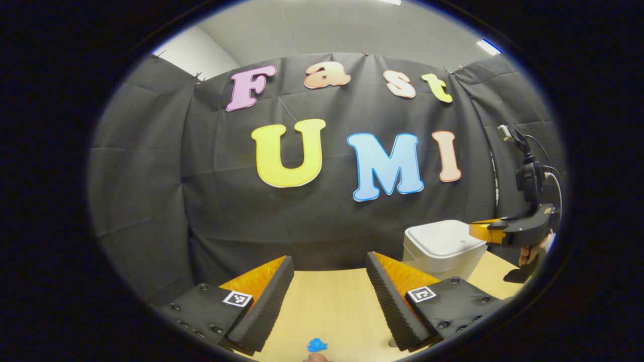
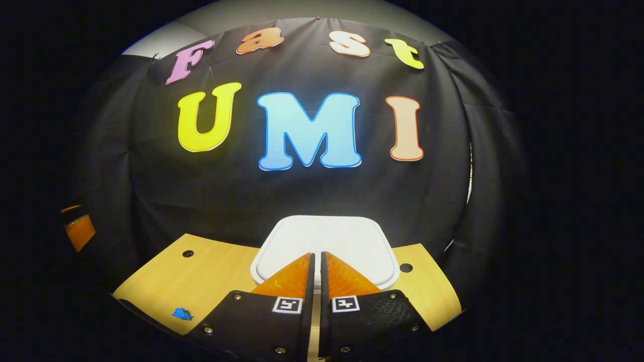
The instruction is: Press the lid of the desktop garbage bin to open it, pick up the crumpled paper on the desktop and throw it into the bin, then pick up the pop can on the desktop and drop it into the bin, and finally close the garbage bin lid.
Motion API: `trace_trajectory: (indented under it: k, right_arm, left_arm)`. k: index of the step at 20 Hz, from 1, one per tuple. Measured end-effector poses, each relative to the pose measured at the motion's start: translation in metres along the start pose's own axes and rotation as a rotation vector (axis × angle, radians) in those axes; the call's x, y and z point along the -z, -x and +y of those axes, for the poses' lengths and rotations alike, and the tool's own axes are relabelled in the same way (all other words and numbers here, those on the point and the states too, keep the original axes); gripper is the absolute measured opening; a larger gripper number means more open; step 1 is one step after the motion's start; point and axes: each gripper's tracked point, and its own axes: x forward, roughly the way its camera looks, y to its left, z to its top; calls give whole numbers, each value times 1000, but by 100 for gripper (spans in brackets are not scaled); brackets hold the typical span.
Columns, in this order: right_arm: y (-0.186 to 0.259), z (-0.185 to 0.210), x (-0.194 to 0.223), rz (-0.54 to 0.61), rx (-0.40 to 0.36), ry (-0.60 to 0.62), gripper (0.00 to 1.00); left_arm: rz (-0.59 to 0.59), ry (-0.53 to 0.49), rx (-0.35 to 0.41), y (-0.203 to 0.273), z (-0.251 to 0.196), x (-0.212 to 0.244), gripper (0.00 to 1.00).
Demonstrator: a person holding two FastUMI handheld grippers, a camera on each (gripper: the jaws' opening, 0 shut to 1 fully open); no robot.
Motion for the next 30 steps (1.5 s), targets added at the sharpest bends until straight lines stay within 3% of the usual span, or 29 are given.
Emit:
trace_trajectory:
  k: [6, 7, 8, 15, 16, 18, 21, 22, 24, 27, 30]
  right_arm:
    - [-18, -17, 25, 81, 19, -38, 7]
    - [-20, -17, 29, 82, 7, -55, 7]
    - [-21, -18, 27, 77, 8, -66, 8]
    - [-19, -16, 33, 73, -37, -103, 7]
    - [-20, -16, 33, 77, -45, -107, 7]
    - [-20, -16, 33, 83, -49, -113, 7]
    - [-19, -16, 30, 91, -42, -98, 7]
    - [-17, -16, 28, 94, -42, -90, 7]
    - [-15, -18, 22, 89, -36, -82, 7]
    - [-10, -14, 20, 76, -43, -82, 7]
    - [-6, -15, 12, 52, -44, -91, 7]
  left_arm:
    - [82, 12, -38, 6, 25, 40, 95]
    - [98, 10, -44, 5, 26, 45, 84]
    - [116, 2, -55, 5, 33, 53, 100]
    - [221, 10, -70, 8, 43, 110, 100]
    - [227, 15, -73, 8, 43, 115, 96]
    - [232, 20, -78, 8, 44, 120, 100]
    - [236, 22, -86, 7, 45, 122, 96]
    - [237, 24, -88, 8, 46, 123, 100]
    - [238, 28, -94, 10, 49, 124, 96]
    - [246, 42, -107, 13, 53, 130, 100]
    - [255, 44, -115, 13, 56, 134, 96]
